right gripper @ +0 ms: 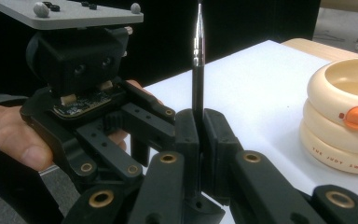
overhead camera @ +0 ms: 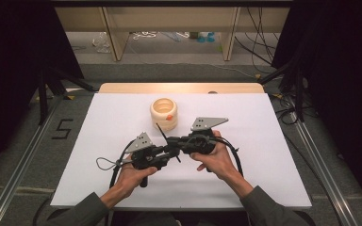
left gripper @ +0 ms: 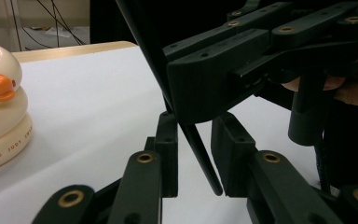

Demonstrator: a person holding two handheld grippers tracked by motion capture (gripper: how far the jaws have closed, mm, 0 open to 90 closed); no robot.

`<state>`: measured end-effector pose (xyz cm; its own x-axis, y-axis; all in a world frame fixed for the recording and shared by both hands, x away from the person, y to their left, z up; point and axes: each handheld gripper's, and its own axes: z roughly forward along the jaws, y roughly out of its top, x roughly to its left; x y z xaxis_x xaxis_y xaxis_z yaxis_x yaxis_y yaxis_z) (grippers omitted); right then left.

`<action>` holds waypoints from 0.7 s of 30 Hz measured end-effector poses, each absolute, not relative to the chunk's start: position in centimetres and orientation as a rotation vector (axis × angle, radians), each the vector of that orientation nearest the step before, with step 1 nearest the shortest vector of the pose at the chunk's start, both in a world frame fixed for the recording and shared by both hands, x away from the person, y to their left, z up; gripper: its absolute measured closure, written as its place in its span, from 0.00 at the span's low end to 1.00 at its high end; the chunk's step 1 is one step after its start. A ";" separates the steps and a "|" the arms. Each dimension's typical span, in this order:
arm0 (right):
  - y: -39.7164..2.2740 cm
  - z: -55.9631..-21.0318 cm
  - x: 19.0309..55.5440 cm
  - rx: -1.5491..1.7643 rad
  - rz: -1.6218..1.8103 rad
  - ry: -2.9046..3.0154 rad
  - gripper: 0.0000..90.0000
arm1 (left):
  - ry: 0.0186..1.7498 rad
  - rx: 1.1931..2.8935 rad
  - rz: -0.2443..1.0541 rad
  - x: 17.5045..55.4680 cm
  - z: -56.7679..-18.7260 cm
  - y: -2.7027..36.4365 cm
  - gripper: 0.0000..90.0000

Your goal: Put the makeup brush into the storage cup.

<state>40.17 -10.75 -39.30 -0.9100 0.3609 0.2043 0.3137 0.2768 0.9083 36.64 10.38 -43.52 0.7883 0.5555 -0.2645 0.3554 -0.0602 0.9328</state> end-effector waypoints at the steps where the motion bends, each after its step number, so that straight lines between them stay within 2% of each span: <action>1: -10.7 -39.3 40.2 0.655 1.745 2.476 0.95 | 0.704 1.678 0.196 36.7 -43.5 10.4 0.81; 16: -10.8 -39.2 40.1 0.648 1.768 2.470 0.95 | 0.740 1.661 0.176 36.8 -43.5 10.7 0.88; 21: -11.0 -39.0 40.0 0.640 1.744 2.461 0.95 | 0.765 1.645 0.161 37.0 -43.6 11.0 0.94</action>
